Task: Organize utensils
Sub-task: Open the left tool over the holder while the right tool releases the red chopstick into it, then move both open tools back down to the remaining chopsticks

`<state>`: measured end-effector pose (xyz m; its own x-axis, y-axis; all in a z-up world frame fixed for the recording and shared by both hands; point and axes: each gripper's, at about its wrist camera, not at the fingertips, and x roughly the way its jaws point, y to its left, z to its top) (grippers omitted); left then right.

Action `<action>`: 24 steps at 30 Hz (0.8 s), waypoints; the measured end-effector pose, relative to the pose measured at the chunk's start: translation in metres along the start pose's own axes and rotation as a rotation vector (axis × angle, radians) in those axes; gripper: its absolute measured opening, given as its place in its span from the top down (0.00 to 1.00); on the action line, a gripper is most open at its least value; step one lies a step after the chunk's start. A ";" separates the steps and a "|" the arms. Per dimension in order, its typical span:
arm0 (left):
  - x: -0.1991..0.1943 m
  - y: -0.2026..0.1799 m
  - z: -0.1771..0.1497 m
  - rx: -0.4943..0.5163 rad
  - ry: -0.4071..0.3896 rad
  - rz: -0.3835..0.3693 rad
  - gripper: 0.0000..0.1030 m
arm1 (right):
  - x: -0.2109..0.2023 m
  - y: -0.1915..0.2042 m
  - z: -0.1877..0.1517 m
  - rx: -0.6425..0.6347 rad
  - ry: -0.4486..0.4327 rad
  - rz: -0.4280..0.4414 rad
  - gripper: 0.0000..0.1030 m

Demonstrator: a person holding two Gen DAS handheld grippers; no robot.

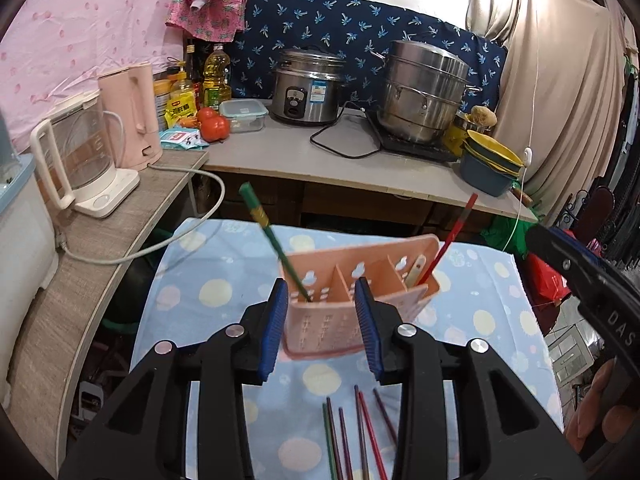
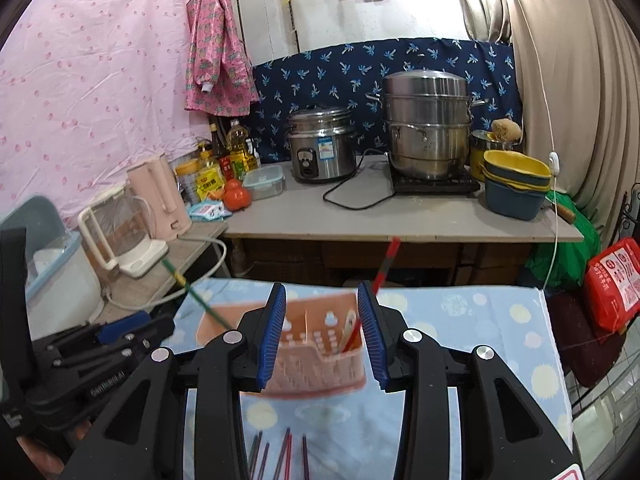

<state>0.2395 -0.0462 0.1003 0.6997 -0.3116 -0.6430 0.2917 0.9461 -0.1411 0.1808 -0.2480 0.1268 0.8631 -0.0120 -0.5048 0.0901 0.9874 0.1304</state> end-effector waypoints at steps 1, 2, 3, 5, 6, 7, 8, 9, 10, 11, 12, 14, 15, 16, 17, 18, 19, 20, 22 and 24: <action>-0.003 0.001 -0.005 -0.001 0.004 0.002 0.68 | -0.004 0.000 -0.009 -0.005 0.010 -0.004 0.64; -0.006 0.002 -0.013 -0.003 0.009 0.002 0.68 | -0.007 0.001 -0.016 -0.007 0.018 -0.006 0.65; -0.009 0.004 -0.021 -0.005 0.018 0.001 0.68 | -0.012 0.001 -0.025 -0.007 0.028 -0.007 0.65; -0.015 0.006 -0.038 -0.006 0.033 0.001 0.68 | -0.021 0.001 -0.045 -0.002 0.059 -0.002 0.65; -0.018 0.006 -0.046 -0.004 0.042 0.004 0.68 | -0.025 0.000 -0.055 -0.002 0.071 -0.006 0.65; -0.019 0.007 -0.055 -0.002 0.051 0.005 0.68 | -0.028 0.000 -0.063 -0.003 0.080 -0.010 0.65; -0.021 0.008 -0.065 -0.001 0.066 0.006 0.68 | -0.033 0.000 -0.075 -0.004 0.095 -0.013 0.65; -0.023 0.008 -0.074 -0.001 0.079 0.008 0.68 | -0.036 -0.001 -0.083 -0.003 0.106 -0.014 0.65; -0.024 0.008 -0.086 -0.002 0.093 0.007 0.68 | -0.039 -0.002 -0.095 0.003 0.127 -0.016 0.65; -0.025 0.008 -0.096 0.001 0.107 0.003 0.68 | -0.041 -0.003 -0.103 0.010 0.141 -0.013 0.65; -0.025 0.008 -0.104 0.003 0.120 0.002 0.68 | -0.044 -0.004 -0.116 0.017 0.163 -0.013 0.65; -0.026 0.006 -0.125 0.009 0.150 0.002 0.68 | -0.049 -0.005 -0.136 0.016 0.191 -0.027 0.65; -0.027 0.006 -0.135 0.014 0.167 0.000 0.68 | -0.050 -0.005 -0.144 0.015 0.203 -0.031 0.65; -0.027 0.006 -0.145 0.017 0.184 -0.002 0.68 | -0.052 -0.006 -0.157 0.018 0.227 -0.032 0.65; -0.027 0.005 -0.156 0.020 0.201 -0.006 0.68 | -0.053 -0.006 -0.166 0.021 0.245 -0.031 0.65; -0.027 0.005 -0.164 0.024 0.216 -0.007 0.68 | -0.055 -0.007 -0.176 0.023 0.261 -0.035 0.65; -0.027 0.005 -0.175 0.028 0.232 -0.005 0.68 | -0.055 -0.008 -0.183 0.025 0.275 -0.038 0.65; -0.028 0.005 -0.181 0.030 0.243 -0.005 0.68 | -0.056 -0.009 -0.191 0.028 0.289 -0.041 0.65; -0.028 0.006 -0.198 0.031 0.274 -0.010 0.68 | -0.058 -0.011 -0.207 0.041 0.320 -0.041 0.65; -0.028 0.004 -0.213 0.034 0.301 -0.012 0.67 | -0.062 -0.011 -0.220 0.050 0.340 -0.040 0.65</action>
<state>0.0818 -0.0151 -0.0430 0.4730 -0.2781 -0.8360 0.3244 0.9372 -0.1282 0.0175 -0.2232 -0.0312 0.6443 0.0113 -0.7647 0.1519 0.9781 0.1423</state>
